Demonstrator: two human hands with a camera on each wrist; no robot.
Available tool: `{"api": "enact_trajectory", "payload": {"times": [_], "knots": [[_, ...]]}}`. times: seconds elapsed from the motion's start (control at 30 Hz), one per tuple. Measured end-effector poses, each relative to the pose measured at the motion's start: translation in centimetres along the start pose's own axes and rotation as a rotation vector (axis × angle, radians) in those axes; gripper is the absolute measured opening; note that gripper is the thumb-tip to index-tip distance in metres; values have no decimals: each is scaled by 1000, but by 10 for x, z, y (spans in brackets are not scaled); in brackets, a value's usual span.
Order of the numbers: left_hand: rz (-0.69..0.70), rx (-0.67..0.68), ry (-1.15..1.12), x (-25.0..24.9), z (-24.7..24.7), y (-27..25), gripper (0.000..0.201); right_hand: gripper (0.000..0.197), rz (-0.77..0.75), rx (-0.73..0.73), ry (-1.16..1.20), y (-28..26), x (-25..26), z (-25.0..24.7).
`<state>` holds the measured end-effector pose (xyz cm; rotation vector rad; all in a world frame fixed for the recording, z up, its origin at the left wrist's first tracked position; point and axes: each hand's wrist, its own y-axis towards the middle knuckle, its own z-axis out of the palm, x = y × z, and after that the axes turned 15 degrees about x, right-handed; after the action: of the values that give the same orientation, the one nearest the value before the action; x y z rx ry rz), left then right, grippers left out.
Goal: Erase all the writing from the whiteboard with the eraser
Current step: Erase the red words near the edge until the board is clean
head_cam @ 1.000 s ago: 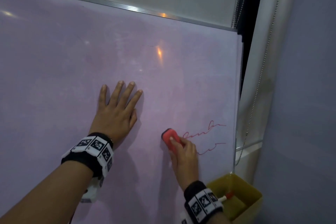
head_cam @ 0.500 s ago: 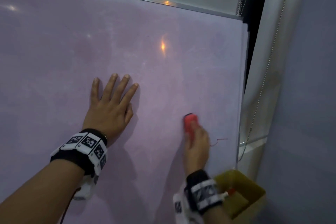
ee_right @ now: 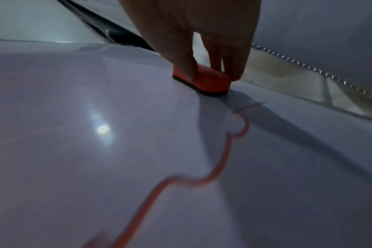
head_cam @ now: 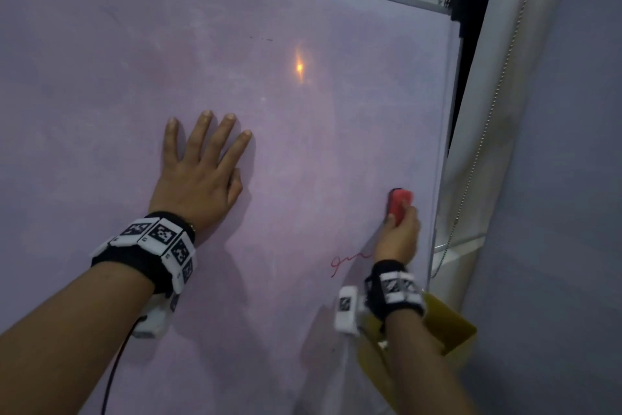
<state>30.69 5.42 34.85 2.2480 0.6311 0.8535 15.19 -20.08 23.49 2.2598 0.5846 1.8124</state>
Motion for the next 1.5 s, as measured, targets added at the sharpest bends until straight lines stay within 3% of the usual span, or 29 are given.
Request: {"api": "enact_trajectory", "payload": {"times": [0.13, 0.23, 0.3, 0.4, 0.43, 0.47, 0.57, 0.6, 0.67, 0.77, 0.8, 0.9, 0.97, 1.03, 1.13, 1.2, 1.37, 1.43, 1.5], "knots": [[-4, 21, 1, 1, -3, 0, 54, 35, -489, 129, -100, -126, 10, 51], [1, 21, 10, 0, -4, -1, 54, 31, -575, 157, -134, -147, 5, 60], [7, 17, 15, 0, -3, -1, 53, 33, -452, 71, -75, -122, -2, 53], [9, 6, 16, 1, -1, -1, 53, 39, 42, -4, 180, -82, -11, 38], [9, 3, 16, 1, -1, -1, 53, 40, 143, -9, 220, -79, -8, 37], [10, -1, 15, 1, 0, -1, 53, 42, 135, -4, 221, -86, -2, 40], [5, -15, 13, 2, 1, -1, 53, 53, -182, 129, 184, -126, 9, 55], [5, -21, 13, 1, 1, -1, 53, 54, -224, 168, 180, -133, 4, 54], [9, -26, 13, 1, 1, -1, 53, 48, -96, 142, 220, -122, -14, 48], [9, -27, 10, 1, 1, -1, 53, 46, 295, 53, 403, -101, -30, 38], [8, -29, 9, 1, 0, 0, 53, 46, 302, 47, 425, -103, -24, 41], [5, -25, -5, 1, -1, -1, 53, 46, 50, 147, 404, -130, -3, 59], [6, -20, -11, 1, -2, -2, 53, 46, -32, 174, 350, -136, -4, 63], [11, -16, -18, 1, -2, -2, 53, 44, 76, 65, 306, -123, -22, 59], [9, -22, -18, 2, -1, -1, 53, 42, 442, -66, 409, -91, -48, 43], [14, -26, -5, 3, -1, -1, 53, 41, 524, -88, 361, -63, -57, 32], [18, -11, 6, 2, 1, -1, 54, 35, 400, -65, 226, 13, -52, -10], [9, 0, -5, 1, 1, -1, 55, 35, 288, -18, 149, 1, -39, -9], [4, 4, -22, 1, 1, -2, 55, 35, 32, 57, 36, -51, -25, 12]]}}
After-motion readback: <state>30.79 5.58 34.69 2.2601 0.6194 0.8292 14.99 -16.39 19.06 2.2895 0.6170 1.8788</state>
